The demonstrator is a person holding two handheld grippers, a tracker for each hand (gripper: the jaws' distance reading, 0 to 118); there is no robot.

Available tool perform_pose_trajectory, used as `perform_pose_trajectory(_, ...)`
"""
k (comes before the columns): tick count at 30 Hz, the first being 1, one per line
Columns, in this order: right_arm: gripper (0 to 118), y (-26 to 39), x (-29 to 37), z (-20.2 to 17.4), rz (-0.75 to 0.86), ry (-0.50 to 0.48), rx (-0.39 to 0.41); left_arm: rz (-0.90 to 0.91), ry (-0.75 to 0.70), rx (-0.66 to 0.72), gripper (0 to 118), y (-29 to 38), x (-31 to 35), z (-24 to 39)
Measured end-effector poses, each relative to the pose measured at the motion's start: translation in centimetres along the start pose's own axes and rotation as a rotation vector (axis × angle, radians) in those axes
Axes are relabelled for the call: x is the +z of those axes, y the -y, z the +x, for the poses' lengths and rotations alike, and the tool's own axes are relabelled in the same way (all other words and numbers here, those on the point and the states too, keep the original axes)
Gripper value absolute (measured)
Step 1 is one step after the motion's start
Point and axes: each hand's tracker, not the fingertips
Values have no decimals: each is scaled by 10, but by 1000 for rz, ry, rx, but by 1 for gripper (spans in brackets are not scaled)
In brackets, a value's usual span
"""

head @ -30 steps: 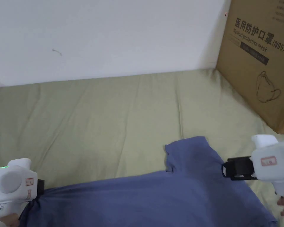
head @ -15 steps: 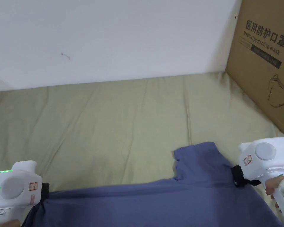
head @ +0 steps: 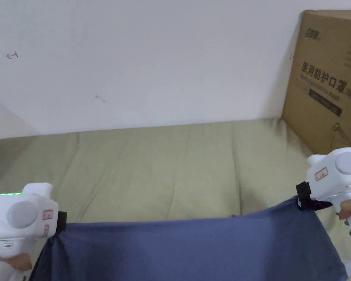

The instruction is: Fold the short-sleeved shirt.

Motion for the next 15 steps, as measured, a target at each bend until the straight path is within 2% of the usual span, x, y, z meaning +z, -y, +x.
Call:
perform_pose_trajectory(6,3,-33,88,-7,136,8,-24,163,-3,-16,4,-43,84,-4)
perform_pose_trajectory(12,3,-81,169,-24,234,68,43,295,-21,-36,4,-103,157,-4)
perform_pose_trajectory(15,3,-111,207,-30,302,73,7,351,-47,-36,4,-136,182,-3)
